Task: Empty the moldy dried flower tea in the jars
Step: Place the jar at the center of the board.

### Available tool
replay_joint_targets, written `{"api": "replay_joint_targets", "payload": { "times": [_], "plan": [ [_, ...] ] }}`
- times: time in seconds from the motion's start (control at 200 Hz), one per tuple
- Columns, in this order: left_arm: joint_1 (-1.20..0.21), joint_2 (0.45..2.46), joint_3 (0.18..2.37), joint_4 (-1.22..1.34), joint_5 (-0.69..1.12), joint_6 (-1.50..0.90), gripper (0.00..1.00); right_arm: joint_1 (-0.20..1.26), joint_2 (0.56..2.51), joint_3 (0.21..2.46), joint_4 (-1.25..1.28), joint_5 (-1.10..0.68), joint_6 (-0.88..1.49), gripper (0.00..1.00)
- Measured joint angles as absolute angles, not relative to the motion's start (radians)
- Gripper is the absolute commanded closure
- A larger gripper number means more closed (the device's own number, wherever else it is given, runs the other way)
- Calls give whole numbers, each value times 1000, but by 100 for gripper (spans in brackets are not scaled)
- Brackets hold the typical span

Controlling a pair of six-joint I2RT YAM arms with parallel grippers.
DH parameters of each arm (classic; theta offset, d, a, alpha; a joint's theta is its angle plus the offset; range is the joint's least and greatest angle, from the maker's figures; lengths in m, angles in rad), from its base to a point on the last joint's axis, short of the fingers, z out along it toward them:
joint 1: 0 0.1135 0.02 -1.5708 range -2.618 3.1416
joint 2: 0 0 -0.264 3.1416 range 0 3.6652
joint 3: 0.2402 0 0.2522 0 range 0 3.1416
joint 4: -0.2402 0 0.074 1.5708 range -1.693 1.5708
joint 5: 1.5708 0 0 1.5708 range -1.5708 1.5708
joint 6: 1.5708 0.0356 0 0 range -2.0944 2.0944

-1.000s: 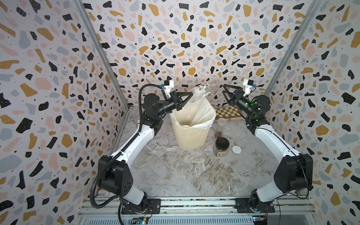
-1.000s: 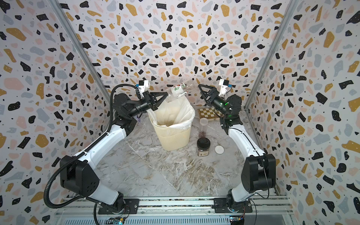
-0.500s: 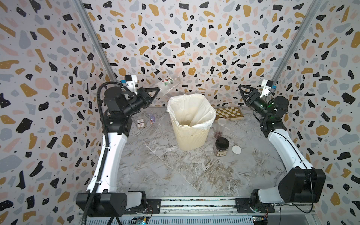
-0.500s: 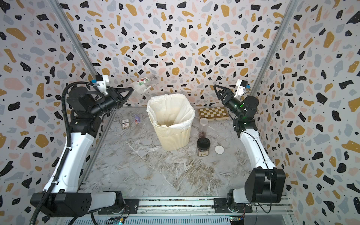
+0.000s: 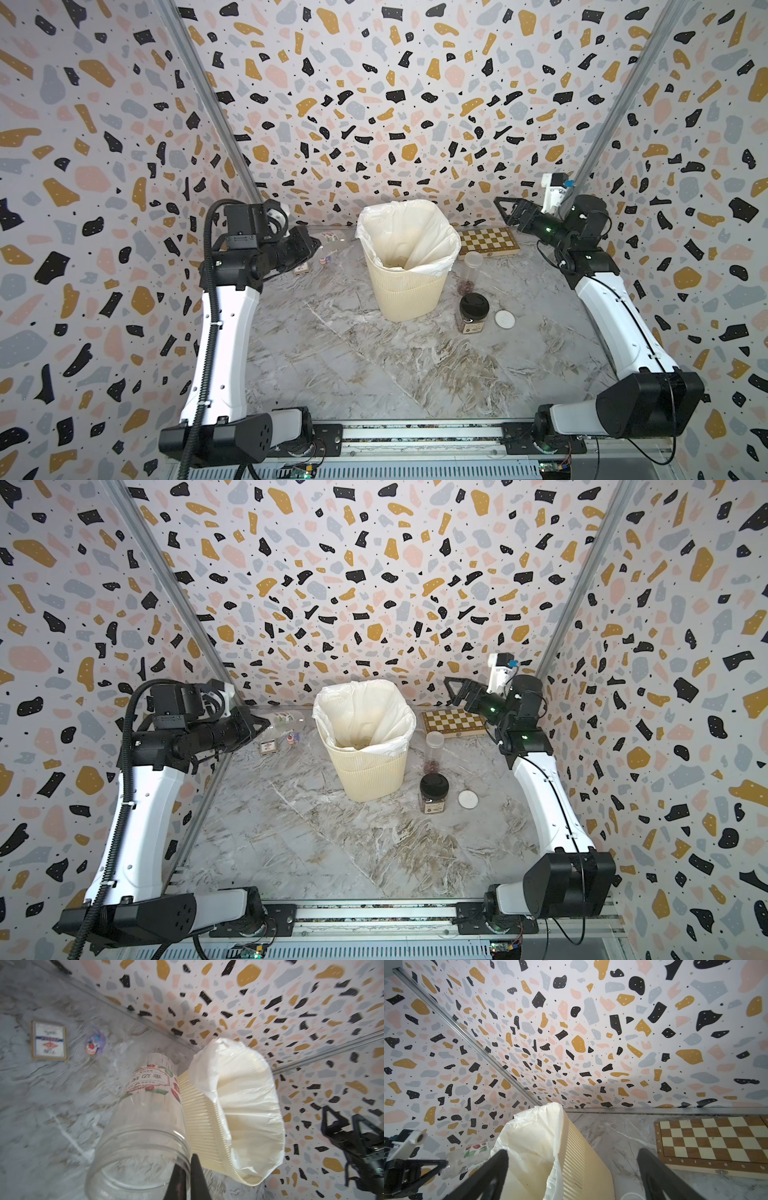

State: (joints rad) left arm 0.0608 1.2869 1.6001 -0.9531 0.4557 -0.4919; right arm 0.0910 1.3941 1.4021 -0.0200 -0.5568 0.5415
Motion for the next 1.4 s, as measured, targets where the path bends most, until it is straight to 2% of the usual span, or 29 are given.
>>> {"api": "replay_joint_targets", "payload": {
  "times": [0.235,0.561,0.886,1.266,1.402],
  "plan": [
    [61,1301,1486,-1105,353,-393,100,168,1400,1393,-96,-498,454,3],
    [50,1395,1368,-1140,230,-347,100,213,1349,1274,-133,-427,399,3],
    [10,1614,1497,-1195,117,-294,100,235,1226,1137,-123,-371,389,3],
    [30,1675,1576,-1242,57,-262,100,237,1202,1108,-108,-350,384,3],
    [52,1736,1698,-1269,57,-262,100,237,1202,1108,-102,-350,384,3]
  ]
}}
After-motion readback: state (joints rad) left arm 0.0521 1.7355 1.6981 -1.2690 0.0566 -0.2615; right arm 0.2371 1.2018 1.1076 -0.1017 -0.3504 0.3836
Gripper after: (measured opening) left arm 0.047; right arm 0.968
